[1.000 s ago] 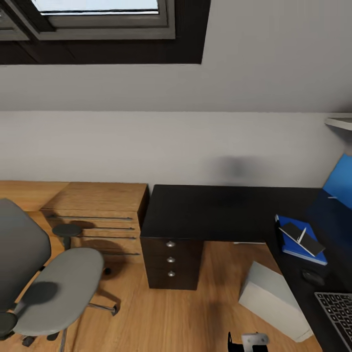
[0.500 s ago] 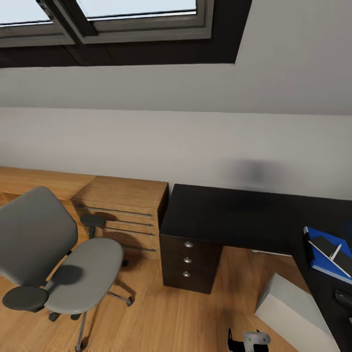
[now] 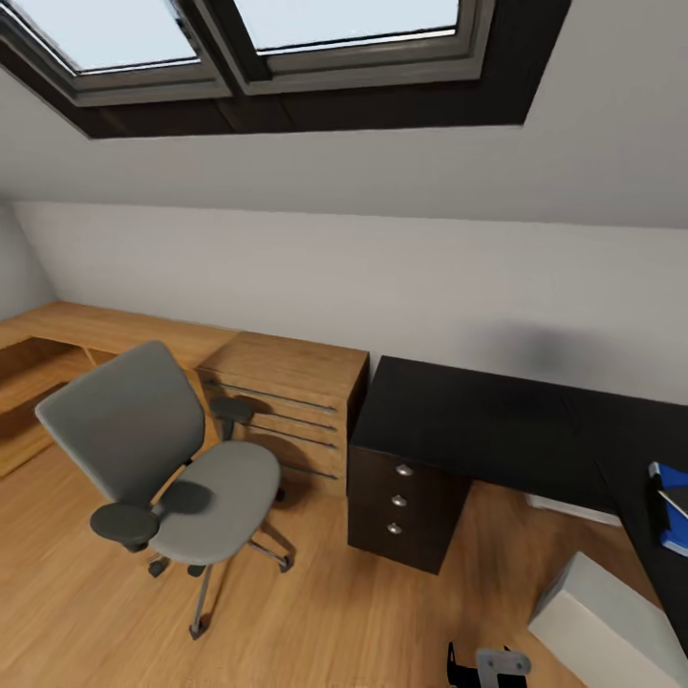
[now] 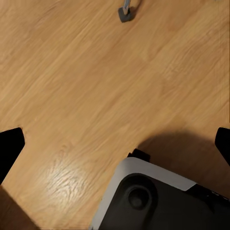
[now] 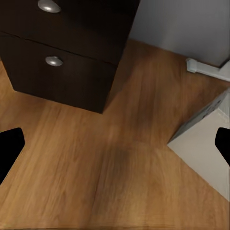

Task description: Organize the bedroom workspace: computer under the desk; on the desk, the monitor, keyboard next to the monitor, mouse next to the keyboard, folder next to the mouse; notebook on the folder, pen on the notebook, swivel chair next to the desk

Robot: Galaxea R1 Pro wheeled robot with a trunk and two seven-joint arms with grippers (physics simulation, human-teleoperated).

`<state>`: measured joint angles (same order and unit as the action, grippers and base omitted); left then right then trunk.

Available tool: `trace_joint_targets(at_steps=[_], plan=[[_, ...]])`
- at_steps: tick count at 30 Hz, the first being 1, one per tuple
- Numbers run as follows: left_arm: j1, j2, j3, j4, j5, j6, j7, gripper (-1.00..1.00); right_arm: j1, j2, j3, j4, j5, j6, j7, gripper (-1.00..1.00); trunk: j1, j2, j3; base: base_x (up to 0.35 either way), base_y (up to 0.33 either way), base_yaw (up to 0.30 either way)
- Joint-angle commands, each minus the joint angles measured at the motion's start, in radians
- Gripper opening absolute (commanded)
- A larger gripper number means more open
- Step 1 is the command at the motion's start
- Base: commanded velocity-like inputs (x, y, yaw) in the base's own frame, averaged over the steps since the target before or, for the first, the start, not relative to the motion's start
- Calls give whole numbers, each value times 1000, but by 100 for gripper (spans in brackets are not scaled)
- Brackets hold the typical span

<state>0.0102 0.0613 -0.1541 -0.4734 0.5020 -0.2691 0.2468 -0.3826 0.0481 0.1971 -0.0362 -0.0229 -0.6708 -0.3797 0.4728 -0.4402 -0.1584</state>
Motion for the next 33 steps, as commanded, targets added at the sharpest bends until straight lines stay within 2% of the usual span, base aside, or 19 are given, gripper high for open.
trace_joint_targets(at_steps=[1,24,33], plan=[[0,1,-8,-2,7,-3,8,100,-1,0,9,1,-3,-1,-7,100,0,-2,-1,-170,0,287],[0,1,-5,-2,9,-4,8,100,-1,0,8,1,-5,-1,-7,100,0,-2,6,-16,0,282],[0,0,-6,-2,9,-4,8,100,-1,-1,10,1,-5,-3,-5,100,0,-2,7,0,0,60]])
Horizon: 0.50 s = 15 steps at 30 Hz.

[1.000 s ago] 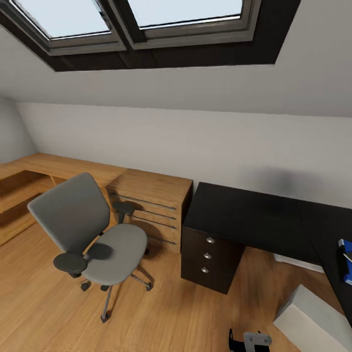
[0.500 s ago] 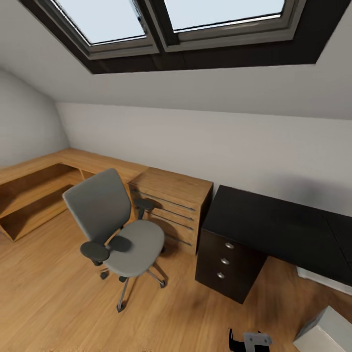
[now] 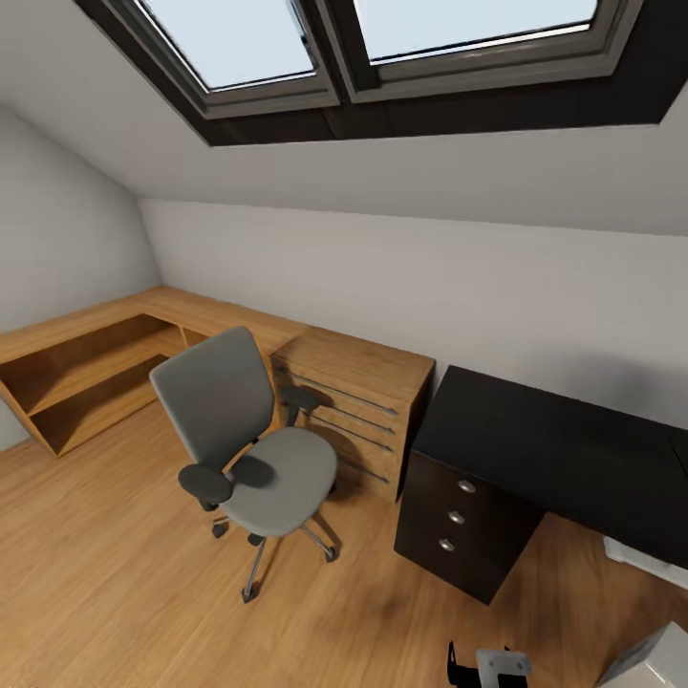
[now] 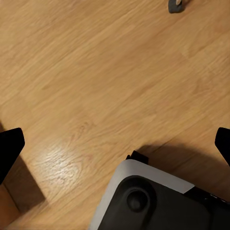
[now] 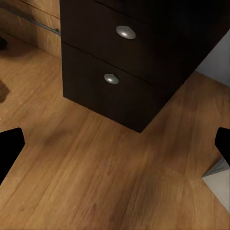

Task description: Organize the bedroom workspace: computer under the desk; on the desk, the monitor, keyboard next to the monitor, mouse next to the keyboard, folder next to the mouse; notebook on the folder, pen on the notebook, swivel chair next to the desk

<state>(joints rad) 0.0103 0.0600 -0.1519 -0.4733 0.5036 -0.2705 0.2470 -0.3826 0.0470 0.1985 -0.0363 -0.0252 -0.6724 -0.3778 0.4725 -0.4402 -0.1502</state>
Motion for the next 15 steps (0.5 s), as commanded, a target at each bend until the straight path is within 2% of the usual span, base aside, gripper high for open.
trace_joint_targets(at_steps=[1,5,15], plan=[[0,1,-9,-2,7,-3,8,100,-1,0,9,1,-2,-1,-7,100,1,-2,-2,0,0,3],[0,1,-9,-2,7,-3,8,100,-1,0,9,1,-2,-2,-7,100,1,-2,-2,0,0,2],[0,1,-9,-2,7,-3,8,100,-1,1,9,1,-2,-3,-7,100,1,-2,-2,0,0,255]])
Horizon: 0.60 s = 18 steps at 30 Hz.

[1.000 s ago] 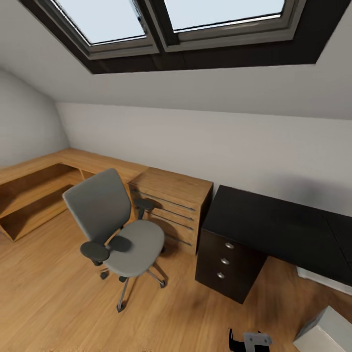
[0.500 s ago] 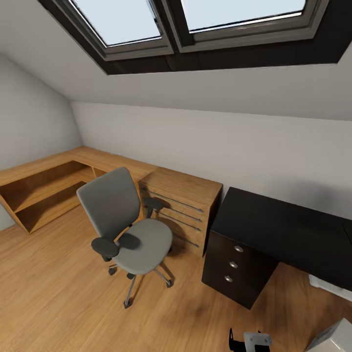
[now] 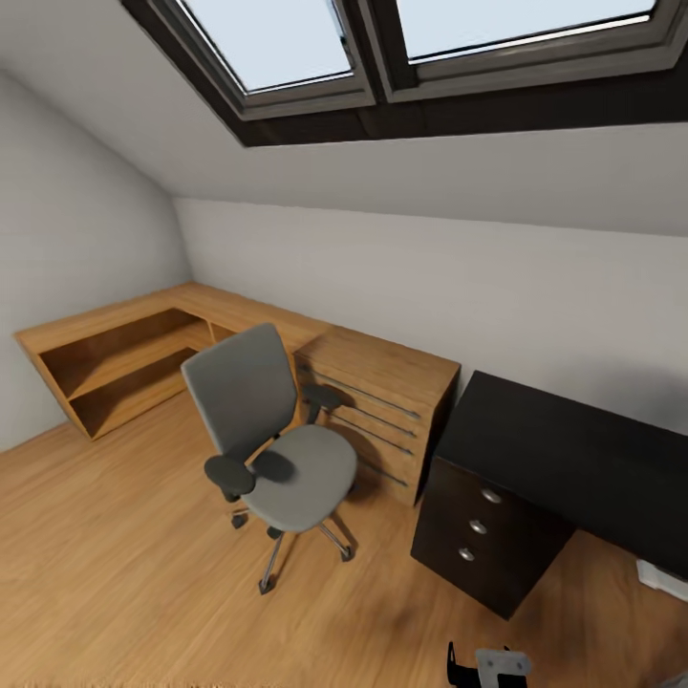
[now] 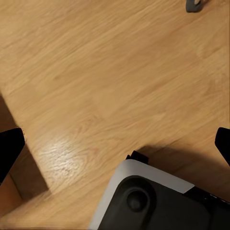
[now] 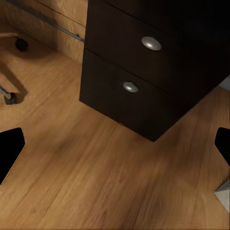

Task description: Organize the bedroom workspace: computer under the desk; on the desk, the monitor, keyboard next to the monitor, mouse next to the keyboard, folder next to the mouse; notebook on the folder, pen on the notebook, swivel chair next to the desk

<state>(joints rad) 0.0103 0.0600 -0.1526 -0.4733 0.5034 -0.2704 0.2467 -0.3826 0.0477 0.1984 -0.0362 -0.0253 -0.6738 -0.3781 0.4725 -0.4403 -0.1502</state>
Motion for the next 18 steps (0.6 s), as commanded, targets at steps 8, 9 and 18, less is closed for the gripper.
trace_joint_targets(at_steps=[8,9,18], plan=[[0,1,-8,-2,7,-3,8,100,-1,1,9,1,-2,-1,-7,100,1,-2,-2,0,0,279],[0,1,-8,-2,7,-3,8,100,-1,1,9,1,-2,-1,-7,100,1,-2,-2,0,0,280],[0,0,-8,-1,7,-1,8,100,-1,1,9,1,-2,-1,-7,100,1,-2,-2,0,0,283]])
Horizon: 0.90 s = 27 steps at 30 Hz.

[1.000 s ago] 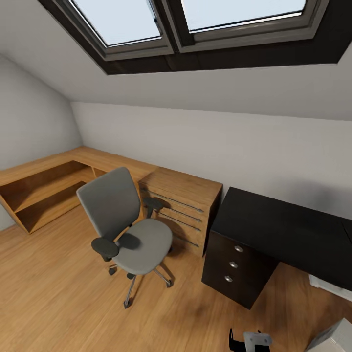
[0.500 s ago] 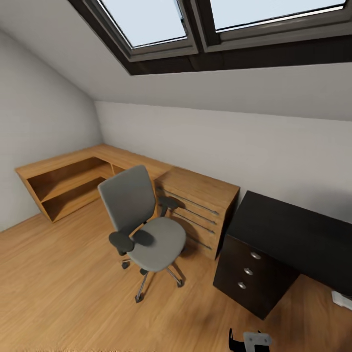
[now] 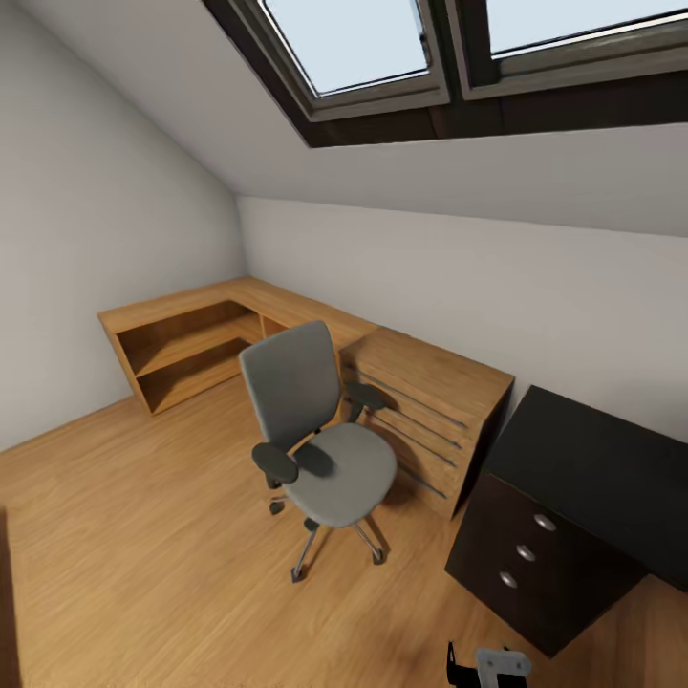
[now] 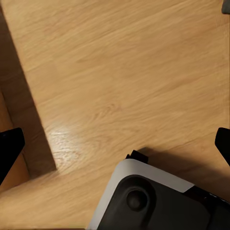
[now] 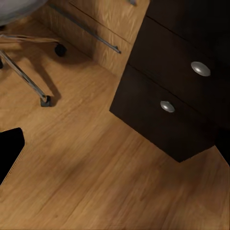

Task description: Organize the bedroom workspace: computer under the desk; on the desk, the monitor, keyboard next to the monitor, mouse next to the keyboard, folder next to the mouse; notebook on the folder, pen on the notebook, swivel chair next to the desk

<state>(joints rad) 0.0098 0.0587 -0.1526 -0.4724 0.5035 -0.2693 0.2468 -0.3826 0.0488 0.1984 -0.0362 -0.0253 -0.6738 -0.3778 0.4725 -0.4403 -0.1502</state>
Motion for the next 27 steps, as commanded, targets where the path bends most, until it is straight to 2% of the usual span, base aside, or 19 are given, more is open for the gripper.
trace_joint_targets(at_steps=[1,16,20,27], plan=[[0,1,-8,-2,7,-2,8,100,-1,0,9,1,-2,-1,-7,100,1,-2,-2,0,0,285],[1,1,-10,10,6,-2,8,100,-1,1,10,3,0,-1,-7,100,1,-2,-2,0,0,286],[1,1,-10,11,6,-2,7,100,-1,13,9,4,3,-3,-8,100,1,-2,-2,0,0,287],[0,1,-10,11,6,-2,7,100,-1,40,9,30,8,-109,-16,100,1,-2,-2,0,0,288]])
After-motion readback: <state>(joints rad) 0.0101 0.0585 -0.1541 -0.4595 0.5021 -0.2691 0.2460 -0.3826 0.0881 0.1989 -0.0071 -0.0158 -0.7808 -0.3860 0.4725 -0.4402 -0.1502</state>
